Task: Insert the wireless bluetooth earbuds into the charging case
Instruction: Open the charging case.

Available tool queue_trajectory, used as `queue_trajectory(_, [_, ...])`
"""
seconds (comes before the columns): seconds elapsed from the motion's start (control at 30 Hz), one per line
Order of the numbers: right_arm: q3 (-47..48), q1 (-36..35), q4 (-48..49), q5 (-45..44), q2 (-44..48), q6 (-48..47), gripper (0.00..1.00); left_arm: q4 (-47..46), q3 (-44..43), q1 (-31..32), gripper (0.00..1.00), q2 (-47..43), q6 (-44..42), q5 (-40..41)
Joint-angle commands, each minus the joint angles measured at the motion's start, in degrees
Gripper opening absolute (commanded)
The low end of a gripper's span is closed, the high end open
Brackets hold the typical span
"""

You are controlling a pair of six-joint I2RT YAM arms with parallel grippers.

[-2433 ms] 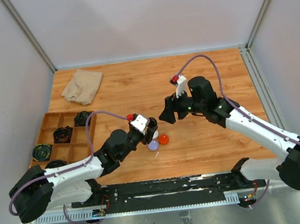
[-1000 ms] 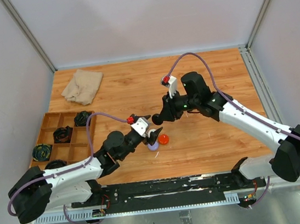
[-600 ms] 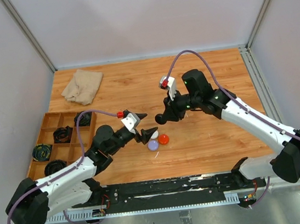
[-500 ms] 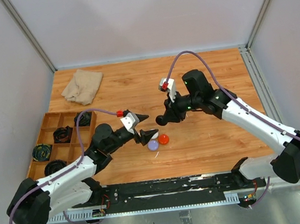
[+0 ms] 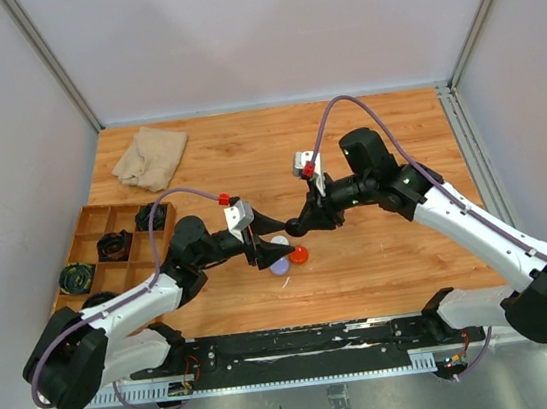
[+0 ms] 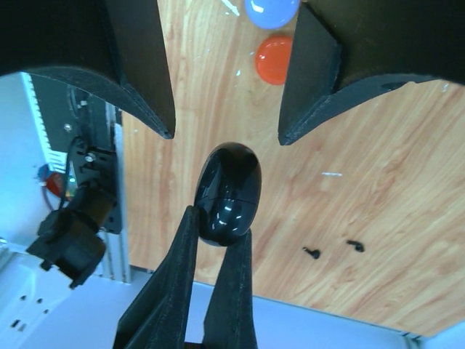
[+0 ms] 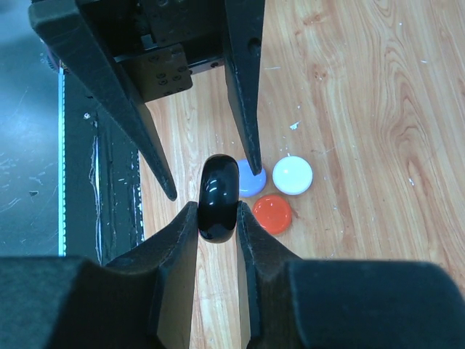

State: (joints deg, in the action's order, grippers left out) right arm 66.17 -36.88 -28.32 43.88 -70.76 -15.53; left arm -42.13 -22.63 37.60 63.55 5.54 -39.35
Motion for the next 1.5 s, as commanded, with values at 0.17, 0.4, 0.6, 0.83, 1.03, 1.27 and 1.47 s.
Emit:
queue_trajectory(0.17, [1.2, 0.3, -1.1, 4.0, 2.3, -3.8, 0.05, -11.8, -1.7, -0.7, 0.54, 3.6, 9.6, -8.6])
queue_trajectory(0.4, [1.3, 0.3, -2.2, 3.8, 2.4, -4.8, 0.05, -14.6, -1.6, -1.1, 0.45, 5.4, 12.9, -10.1])
queue_trajectory(0.6, [1.7, 0.0, -3.2, 3.8, 2.1, -5.4, 0.05, -14.6, -1.5, -1.4, 0.43, 4.8, 13.8, -9.8])
queue_trajectory(0.83, [2.1, -0.8, -3.8, 3.4, 1.6, -5.5, 0.05, -14.3, -1.7, -1.4, 0.43, 4.6, 14.0, -9.6])
queue_trajectory(1.03, [2.5, -1.2, -4.0, 2.8, 1.1, -5.4, 0.05, -13.4, -2.0, -1.4, 0.42, 4.4, 13.6, -9.7])
queue_trajectory(1.27, [3.3, -2.0, -4.6, 2.0, 0.2, -5.5, 0.05, -13.6, -2.1, -1.4, 0.41, 4.8, 13.8, -10.0])
queue_trajectory(1.47, [4.2, -2.7, -5.3, 1.1, -0.5, -5.6, 0.05, -14.0, -2.2, -1.4, 0.41, 5.0, 14.1, -10.2])
